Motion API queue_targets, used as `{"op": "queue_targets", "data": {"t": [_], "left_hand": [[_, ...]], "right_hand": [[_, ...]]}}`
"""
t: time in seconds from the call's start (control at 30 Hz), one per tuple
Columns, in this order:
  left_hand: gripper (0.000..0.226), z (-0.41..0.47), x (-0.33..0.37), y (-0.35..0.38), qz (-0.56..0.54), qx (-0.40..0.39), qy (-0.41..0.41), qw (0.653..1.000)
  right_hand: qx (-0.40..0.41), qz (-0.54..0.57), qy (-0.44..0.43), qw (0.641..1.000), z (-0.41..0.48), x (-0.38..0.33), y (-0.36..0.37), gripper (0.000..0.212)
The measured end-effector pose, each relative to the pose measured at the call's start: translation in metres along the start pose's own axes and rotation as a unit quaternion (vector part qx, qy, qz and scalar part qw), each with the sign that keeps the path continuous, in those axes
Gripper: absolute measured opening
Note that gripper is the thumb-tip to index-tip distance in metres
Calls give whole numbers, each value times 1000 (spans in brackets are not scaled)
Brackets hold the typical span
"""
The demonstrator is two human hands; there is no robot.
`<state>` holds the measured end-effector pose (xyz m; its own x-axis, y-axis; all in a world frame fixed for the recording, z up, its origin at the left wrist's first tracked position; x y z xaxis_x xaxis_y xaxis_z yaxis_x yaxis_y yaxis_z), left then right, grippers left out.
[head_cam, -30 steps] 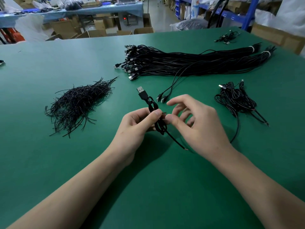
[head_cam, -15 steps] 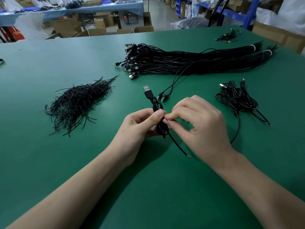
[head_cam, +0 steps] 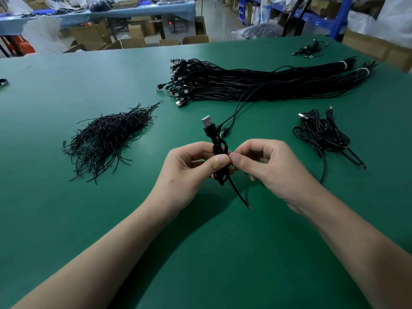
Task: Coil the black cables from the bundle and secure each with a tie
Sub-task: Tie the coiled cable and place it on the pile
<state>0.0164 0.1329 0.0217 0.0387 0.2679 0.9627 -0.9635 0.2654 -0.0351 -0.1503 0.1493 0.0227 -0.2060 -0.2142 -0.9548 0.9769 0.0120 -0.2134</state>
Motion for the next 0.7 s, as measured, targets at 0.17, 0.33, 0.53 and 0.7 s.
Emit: {"op": "queue_targets", "data": {"t": [0.17,0.33,0.53,0.7], "left_hand": [[7,1,2,-1,20,-11,29,999],[19,2,2,-2,52,-1,55,997],[17,2,-5,-3,47,-3,4,999],[42,3,-10,-2,9,31,-38,999]], "right_hand": [[-78,33,86,993,-3,3,5,21],[-137,90,120,979,-7,3,10,23],[-88,111,99,985,-5,4,11,15],[7,-141,-74,987,-4,-8,5,21]]}}
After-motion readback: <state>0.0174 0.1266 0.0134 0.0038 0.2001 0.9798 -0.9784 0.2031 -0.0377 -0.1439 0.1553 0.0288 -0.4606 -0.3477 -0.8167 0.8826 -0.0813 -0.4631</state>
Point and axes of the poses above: each hand's wrist, its own z-axis towards the middle knuckle, its own y-axis out of the palm, x = y × z, the point moved 5 cm from there along z, towards the middle knuckle, and after that the axes turned 5 degrees about x, right-handed, at the moved point
